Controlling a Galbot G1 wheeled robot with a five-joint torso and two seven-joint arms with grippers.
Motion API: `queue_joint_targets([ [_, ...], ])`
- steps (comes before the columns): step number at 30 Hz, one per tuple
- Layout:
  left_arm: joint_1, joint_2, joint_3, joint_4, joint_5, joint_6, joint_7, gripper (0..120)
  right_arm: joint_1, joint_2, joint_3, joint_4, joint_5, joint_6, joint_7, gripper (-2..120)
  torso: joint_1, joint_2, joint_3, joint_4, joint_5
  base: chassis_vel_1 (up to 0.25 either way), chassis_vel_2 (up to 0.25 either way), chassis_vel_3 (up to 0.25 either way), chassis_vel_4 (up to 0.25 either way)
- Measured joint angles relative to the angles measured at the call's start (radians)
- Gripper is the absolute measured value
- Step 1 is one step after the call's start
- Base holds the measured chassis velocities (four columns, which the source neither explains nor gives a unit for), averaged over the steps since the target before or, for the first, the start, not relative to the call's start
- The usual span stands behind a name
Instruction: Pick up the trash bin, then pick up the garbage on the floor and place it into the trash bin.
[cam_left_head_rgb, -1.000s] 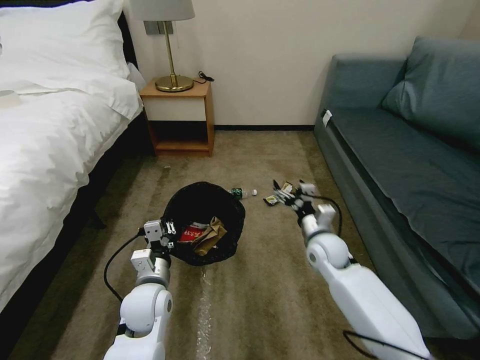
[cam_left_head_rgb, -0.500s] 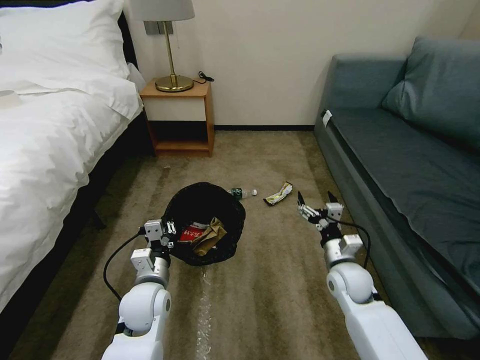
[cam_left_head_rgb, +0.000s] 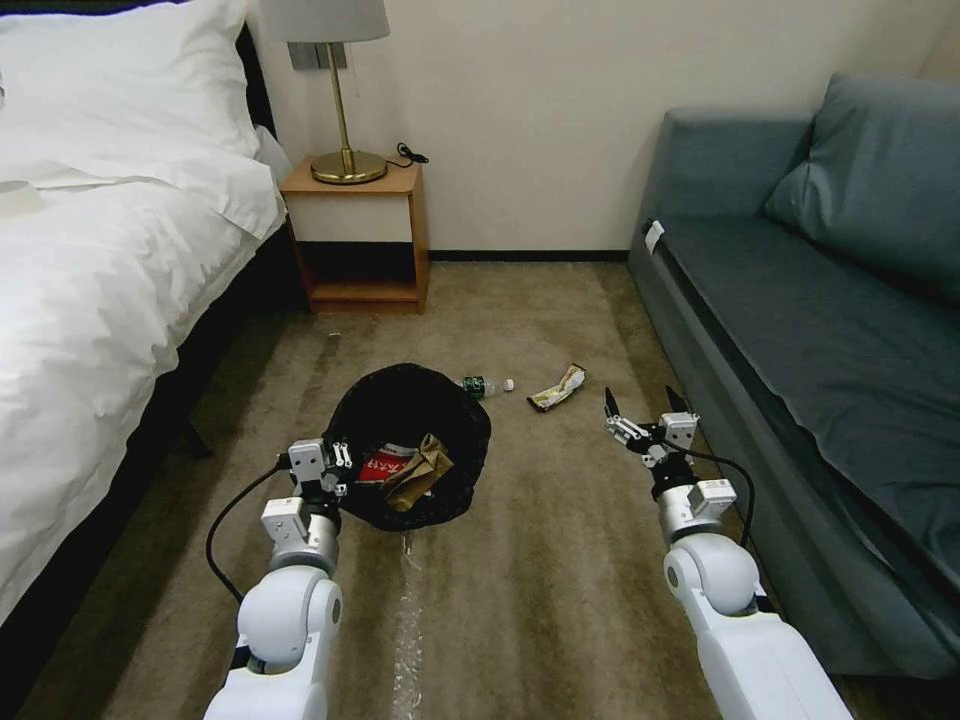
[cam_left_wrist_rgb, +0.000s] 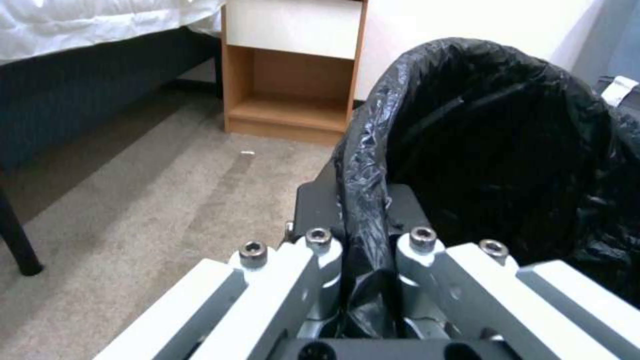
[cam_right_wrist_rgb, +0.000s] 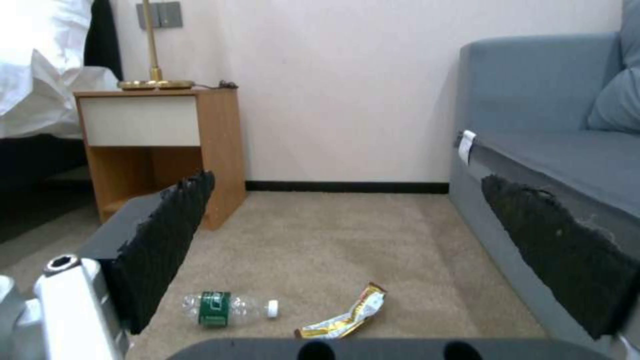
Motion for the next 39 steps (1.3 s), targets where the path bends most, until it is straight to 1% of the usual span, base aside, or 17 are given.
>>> queue_joint_targets([
  [12,0.006,-0.001,0.001,-0.002,0.006,-0.005,0.0,4,-0.002,0.009,0.015,-0.011,-0.012,0.02,-0.014,100,0.0,0.0,0.0,0.0,0.0,-0.004,0.006,0.004,-0.005],
  [23,0.012,0.0,0.001,-0.002,0.01,-0.008,-0.001,4,-0.009,0.011,0.015,-0.017,-0.021,0.027,-0.018,100,0.0,0.0,0.0,0.0001,0.0,-0.098,0.094,0.097,-0.103],
  [39,0.012,0.003,0.0,-0.007,0.01,-0.008,0.0,4,-0.005,0.011,0.011,-0.018,-0.026,0.029,-0.022,100,0.0,0.0,0.0,0.0,0.0,-0.076,0.075,0.071,-0.063],
])
